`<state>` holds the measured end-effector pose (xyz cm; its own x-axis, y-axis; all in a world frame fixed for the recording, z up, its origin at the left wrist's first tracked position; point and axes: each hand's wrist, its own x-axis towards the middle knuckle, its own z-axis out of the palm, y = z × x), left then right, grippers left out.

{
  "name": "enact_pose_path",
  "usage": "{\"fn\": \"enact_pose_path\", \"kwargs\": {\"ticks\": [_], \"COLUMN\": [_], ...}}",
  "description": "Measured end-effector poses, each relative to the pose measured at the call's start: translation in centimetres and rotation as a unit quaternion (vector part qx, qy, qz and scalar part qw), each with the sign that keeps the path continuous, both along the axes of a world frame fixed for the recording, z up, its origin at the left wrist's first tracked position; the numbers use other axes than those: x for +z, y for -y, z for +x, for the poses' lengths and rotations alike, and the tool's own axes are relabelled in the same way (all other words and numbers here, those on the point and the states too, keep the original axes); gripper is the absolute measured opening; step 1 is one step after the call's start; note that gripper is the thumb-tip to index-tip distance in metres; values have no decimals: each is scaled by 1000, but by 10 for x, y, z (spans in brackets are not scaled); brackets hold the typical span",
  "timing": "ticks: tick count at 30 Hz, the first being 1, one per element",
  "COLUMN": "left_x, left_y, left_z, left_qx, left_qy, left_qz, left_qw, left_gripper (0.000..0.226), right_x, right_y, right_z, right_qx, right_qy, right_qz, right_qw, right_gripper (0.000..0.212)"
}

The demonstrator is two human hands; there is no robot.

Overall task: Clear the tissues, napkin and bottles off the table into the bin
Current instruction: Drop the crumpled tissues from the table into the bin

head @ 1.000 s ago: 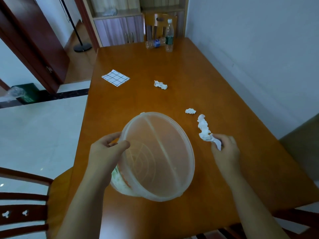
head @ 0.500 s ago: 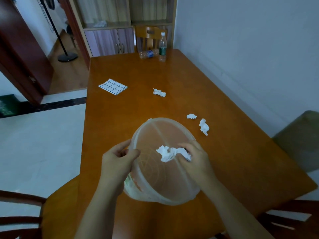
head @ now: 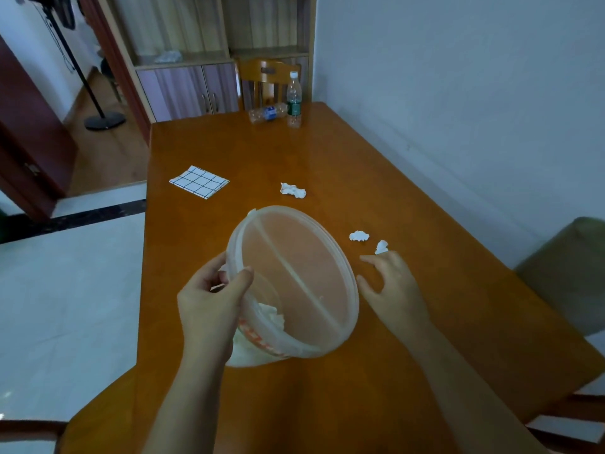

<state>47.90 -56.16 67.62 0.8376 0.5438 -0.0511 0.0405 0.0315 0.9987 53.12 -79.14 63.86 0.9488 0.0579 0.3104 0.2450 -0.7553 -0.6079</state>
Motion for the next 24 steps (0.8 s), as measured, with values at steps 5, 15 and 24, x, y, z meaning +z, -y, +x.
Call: {"fn": "enact_pose_path", "kwargs": {"ticks": [5, 15, 24], "left_x": [2, -1, -5], "left_y": [9, 25, 32], "left_z": [40, 102, 131], "left_qx": [1, 5, 27], "left_qy": [9, 0, -17], "left_qz": [25, 100, 125], "left_qw": [1000, 995, 992], "left_gripper": [38, 42, 44], "right_x": [-19, -82, -133], "right_y": [26, 72, 76], "right_z": [43, 115, 168], "right_qx": [-37, -100, -132], "right_qy": [-31, -135, -210], "right_qz": [-10, 40, 13], "right_qw": [999, 985, 969], "right_gripper": [34, 37, 49]}}
